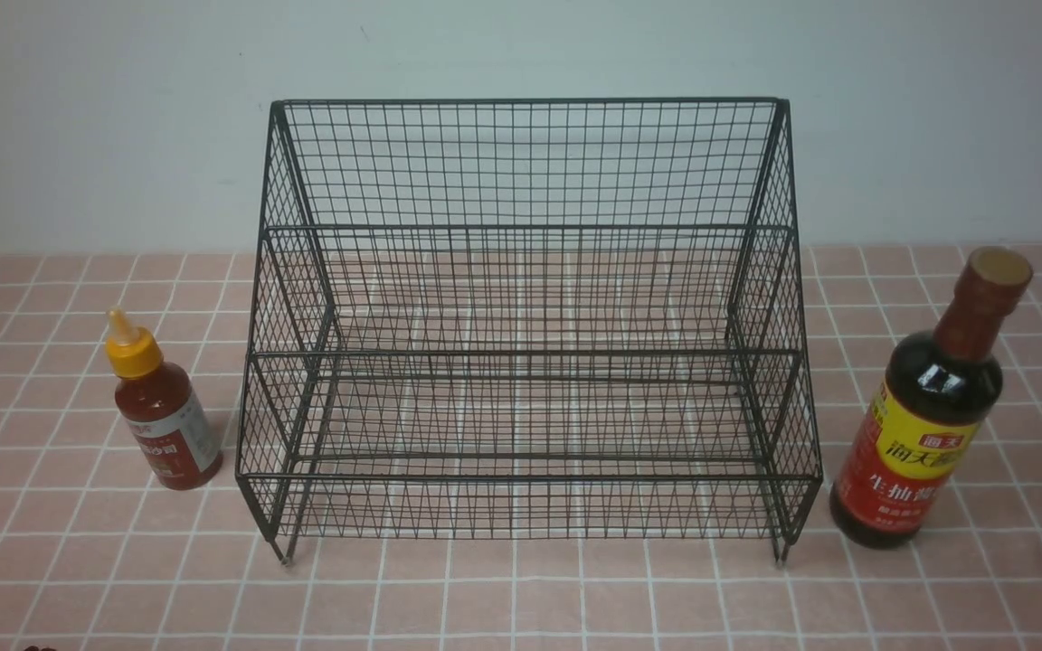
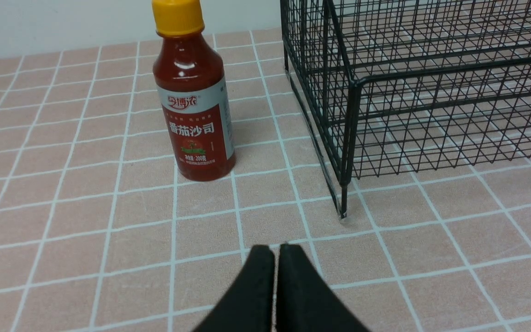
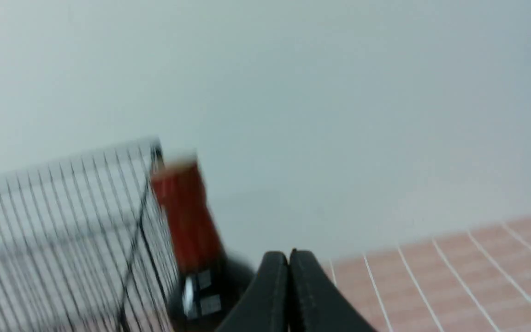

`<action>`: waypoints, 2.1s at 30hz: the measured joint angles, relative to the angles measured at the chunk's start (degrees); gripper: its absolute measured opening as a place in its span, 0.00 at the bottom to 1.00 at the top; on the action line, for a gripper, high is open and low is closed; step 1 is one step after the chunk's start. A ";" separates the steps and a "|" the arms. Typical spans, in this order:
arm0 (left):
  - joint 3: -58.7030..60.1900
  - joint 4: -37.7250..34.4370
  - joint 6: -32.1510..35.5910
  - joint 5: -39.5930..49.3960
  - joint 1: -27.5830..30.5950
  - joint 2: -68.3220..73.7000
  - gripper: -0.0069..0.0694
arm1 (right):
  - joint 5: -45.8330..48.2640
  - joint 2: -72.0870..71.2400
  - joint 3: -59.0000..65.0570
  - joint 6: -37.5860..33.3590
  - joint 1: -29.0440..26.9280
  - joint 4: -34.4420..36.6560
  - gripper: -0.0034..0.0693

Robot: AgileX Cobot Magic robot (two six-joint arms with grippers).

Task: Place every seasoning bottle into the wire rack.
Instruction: Use the right arm to grab the condiment bottle closest to it

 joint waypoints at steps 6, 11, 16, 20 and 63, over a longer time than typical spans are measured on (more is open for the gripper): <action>0.00 0.00 0.00 0.00 0.00 0.00 0.08 | -3.94 0.00 0.00 1.64 0.00 -2.90 0.03; 0.00 0.00 0.00 0.00 0.00 0.00 0.08 | -9.92 0.00 0.00 9.99 0.00 -4.93 0.03; 0.00 0.00 0.00 0.00 0.00 0.00 0.08 | -11.51 5.60 -3.16 16.20 0.00 -10.33 0.03; 0.00 0.00 0.00 0.00 0.00 0.00 0.08 | -12.15 19.70 -12.10 17.67 0.00 -17.86 0.04; 0.00 0.05 0.00 0.00 0.00 0.00 0.08 | -21.72 74.61 -31.83 21.37 5.58 -39.55 0.43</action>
